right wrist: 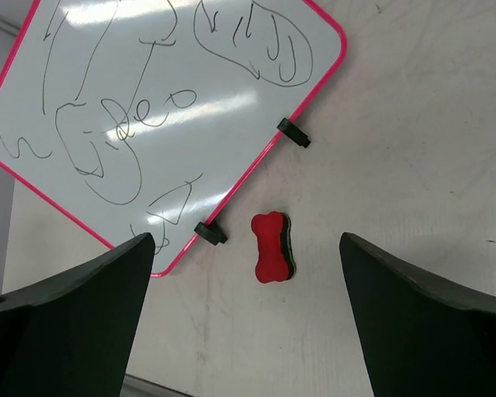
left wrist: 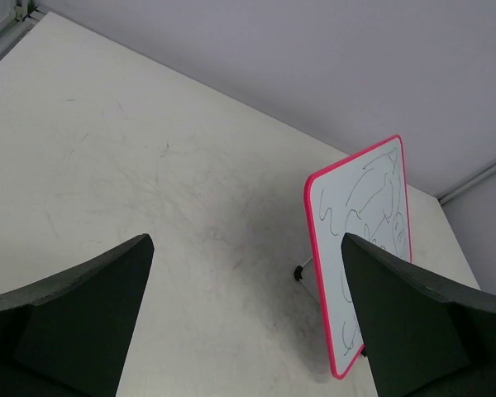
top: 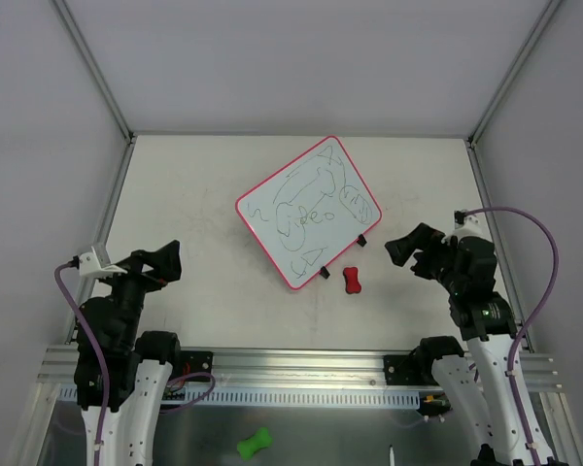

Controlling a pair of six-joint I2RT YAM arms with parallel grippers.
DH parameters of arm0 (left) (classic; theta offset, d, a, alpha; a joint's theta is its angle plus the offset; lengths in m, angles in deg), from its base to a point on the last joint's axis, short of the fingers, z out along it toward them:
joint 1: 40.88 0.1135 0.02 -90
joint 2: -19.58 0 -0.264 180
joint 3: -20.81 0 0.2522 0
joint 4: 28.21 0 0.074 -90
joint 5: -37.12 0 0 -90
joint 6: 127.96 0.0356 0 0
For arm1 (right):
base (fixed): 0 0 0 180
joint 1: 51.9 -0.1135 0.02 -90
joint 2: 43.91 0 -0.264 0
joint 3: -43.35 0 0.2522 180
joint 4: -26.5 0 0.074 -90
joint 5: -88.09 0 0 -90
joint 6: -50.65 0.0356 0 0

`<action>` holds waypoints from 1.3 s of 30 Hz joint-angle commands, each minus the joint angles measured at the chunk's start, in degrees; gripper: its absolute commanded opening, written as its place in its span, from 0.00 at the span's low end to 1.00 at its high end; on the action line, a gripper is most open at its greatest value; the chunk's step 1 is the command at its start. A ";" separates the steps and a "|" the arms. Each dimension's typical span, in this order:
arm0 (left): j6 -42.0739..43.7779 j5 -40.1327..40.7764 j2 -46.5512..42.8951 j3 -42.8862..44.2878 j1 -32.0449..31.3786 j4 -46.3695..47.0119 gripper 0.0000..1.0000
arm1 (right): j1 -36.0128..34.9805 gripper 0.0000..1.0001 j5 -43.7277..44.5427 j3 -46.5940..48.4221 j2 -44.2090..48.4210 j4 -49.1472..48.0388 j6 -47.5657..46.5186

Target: Erase the whiteboard

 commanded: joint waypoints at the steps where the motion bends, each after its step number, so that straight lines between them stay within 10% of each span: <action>1: 1.54 0.22 -0.90 1.30 -0.64 0.27 0.99 | -0.05 0.99 -6.15 0.58 -1.00 0.48 -0.61; 13: 11.74 -7.08 1.65 -2.91 -0.55 0.09 0.99 | -4.17 0.99 -8.44 -5.13 -0.47 3.11 -4.57; 26: 11.49 -8.30 2.88 -3.27 -0.55 0.18 0.99 | -31.22 0.99 15.36 -7.87 -15.48 0.83 0.44; 39: 11.66 -9.53 2.97 -3.35 -0.64 0.09 0.99 | -38.45 0.73 27.07 0.84 -31.49 -3.03 -1.14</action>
